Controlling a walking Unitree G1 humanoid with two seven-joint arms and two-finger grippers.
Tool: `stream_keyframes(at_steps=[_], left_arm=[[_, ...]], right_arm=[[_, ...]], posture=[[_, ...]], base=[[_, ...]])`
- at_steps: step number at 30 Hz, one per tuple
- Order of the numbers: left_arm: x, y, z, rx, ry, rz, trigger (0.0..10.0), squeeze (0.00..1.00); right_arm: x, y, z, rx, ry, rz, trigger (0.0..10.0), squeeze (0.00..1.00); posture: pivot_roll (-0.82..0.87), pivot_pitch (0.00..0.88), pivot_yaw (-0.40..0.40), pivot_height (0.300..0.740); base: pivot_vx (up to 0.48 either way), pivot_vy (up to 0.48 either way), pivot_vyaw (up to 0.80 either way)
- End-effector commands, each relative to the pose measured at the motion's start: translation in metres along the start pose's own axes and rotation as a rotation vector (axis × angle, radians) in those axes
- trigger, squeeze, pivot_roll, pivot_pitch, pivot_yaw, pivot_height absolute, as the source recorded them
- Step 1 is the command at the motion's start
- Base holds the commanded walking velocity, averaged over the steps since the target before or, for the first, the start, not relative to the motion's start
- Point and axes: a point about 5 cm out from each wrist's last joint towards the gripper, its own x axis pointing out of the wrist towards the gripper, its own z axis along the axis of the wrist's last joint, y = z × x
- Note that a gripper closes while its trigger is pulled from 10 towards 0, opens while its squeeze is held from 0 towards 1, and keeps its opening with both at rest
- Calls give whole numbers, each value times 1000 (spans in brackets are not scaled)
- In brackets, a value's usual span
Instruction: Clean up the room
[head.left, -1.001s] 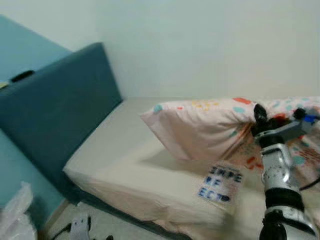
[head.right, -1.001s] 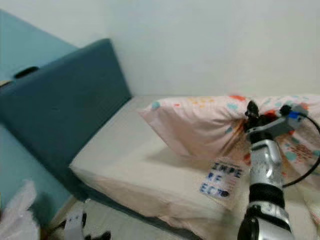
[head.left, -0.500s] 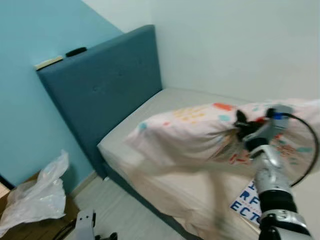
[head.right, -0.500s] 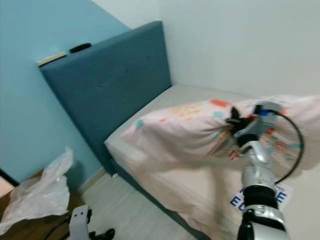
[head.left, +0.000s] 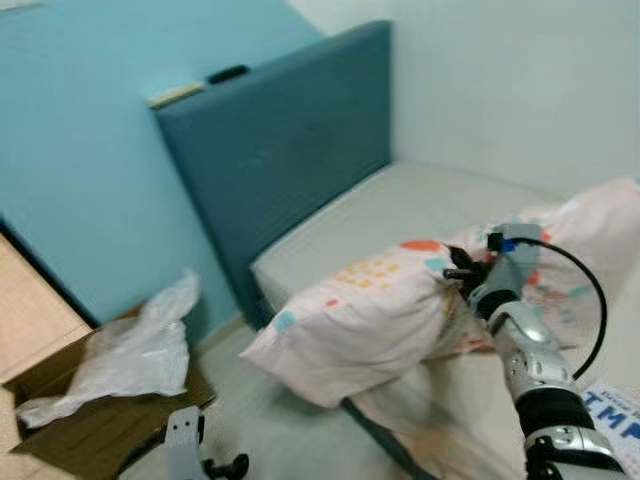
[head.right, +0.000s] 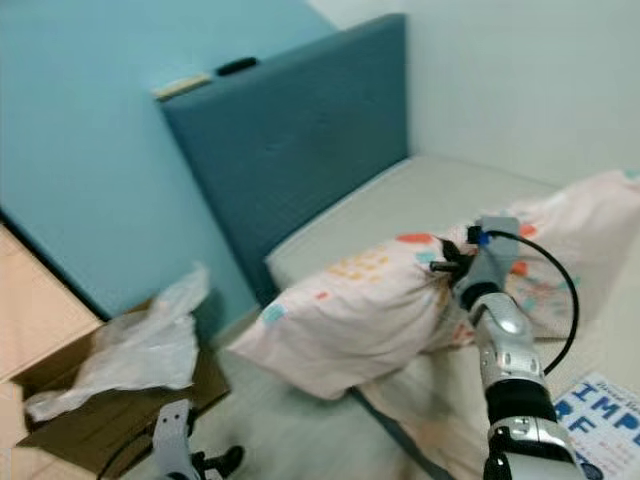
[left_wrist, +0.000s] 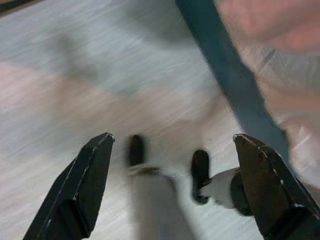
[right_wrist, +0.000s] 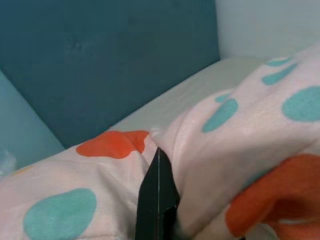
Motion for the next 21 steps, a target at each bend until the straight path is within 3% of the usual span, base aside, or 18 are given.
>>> stream_keyframes(at_steps=[1, 11, 12, 15, 21], left_arm=[[-5, 10, -4, -3, 5, 30, 10000, 0], [1, -2, 8, 37, -25, -31, 10000, 0], [2, -4, 10, 41, -31, -46, 10000, 0], [3, -7, 13, 48, -40, -56, 10000, 0], [6, -13, 19, 23, -64, -70, 10000, 0]], right_arm=[[9, 16, 20, -27, -103, 57, 10000, 0], [8, 14, 18, -29, -107, 25, 10000, 0], [8, 10, 20, -18, -117, -22, 10000, 0], [9, 7, 21, 5, -128, -42, 10000, 0], [9, 8, 22, 2, -129, -39, 10000, 0]], posture=[[-149, 0, 78, 724], [-145, 0, 79, 724], [-144, 0, 79, 724], [-145, 0, 79, 724], [-147, 0, 80, 724]], base=[[0, 0, 794], [0, 0, 789], [0, 0, 625], [0, 0, 0], [0, -454, 0]])
